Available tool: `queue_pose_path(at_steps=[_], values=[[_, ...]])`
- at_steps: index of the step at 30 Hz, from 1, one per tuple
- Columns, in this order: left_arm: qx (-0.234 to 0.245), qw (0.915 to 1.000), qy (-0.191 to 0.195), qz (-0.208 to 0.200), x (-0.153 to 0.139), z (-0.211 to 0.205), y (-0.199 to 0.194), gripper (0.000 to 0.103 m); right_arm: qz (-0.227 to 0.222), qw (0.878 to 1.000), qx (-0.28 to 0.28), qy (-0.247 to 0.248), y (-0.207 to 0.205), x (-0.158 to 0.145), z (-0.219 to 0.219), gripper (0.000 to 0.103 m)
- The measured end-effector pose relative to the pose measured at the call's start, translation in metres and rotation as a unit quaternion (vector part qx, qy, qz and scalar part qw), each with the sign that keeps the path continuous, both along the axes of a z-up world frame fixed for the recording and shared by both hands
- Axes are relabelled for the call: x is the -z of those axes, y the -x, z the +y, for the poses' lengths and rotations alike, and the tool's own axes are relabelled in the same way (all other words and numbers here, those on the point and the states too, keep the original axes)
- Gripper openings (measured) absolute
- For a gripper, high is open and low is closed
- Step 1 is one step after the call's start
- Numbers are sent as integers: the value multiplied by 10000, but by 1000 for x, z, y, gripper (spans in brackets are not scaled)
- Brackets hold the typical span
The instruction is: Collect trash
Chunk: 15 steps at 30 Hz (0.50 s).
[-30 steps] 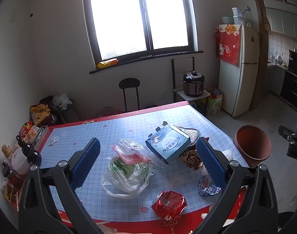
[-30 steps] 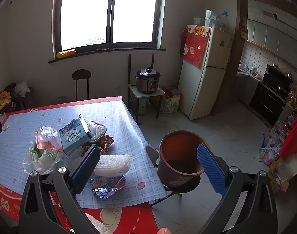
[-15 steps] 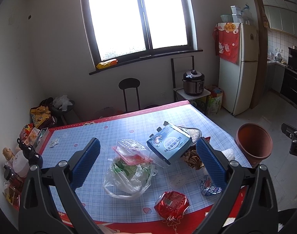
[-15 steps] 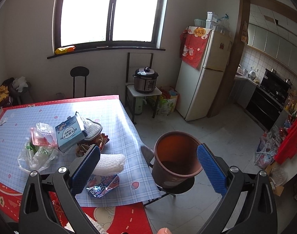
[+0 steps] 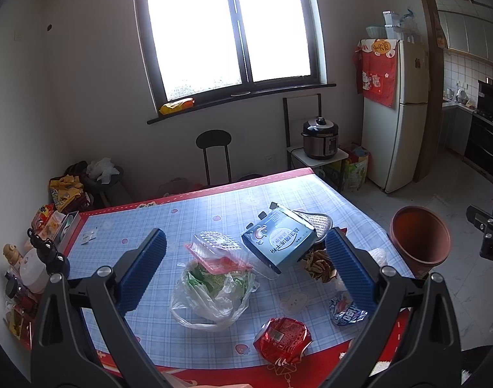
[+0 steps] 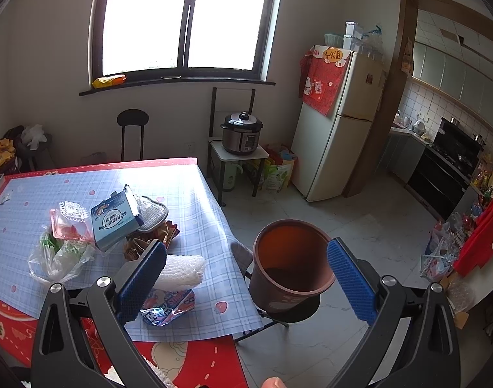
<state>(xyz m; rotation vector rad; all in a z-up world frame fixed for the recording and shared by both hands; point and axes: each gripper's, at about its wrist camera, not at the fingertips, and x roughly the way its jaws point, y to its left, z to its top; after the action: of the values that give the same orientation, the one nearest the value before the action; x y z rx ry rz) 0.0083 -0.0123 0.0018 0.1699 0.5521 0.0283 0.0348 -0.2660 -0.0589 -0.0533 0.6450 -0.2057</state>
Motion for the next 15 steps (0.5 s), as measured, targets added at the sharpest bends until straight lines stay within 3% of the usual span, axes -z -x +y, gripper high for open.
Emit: queue_pose_path(at_steps=[15], values=[[80, 9995, 318, 28, 3, -10, 7, 97, 37, 9995, -281, -159, -6, 8, -30, 98]])
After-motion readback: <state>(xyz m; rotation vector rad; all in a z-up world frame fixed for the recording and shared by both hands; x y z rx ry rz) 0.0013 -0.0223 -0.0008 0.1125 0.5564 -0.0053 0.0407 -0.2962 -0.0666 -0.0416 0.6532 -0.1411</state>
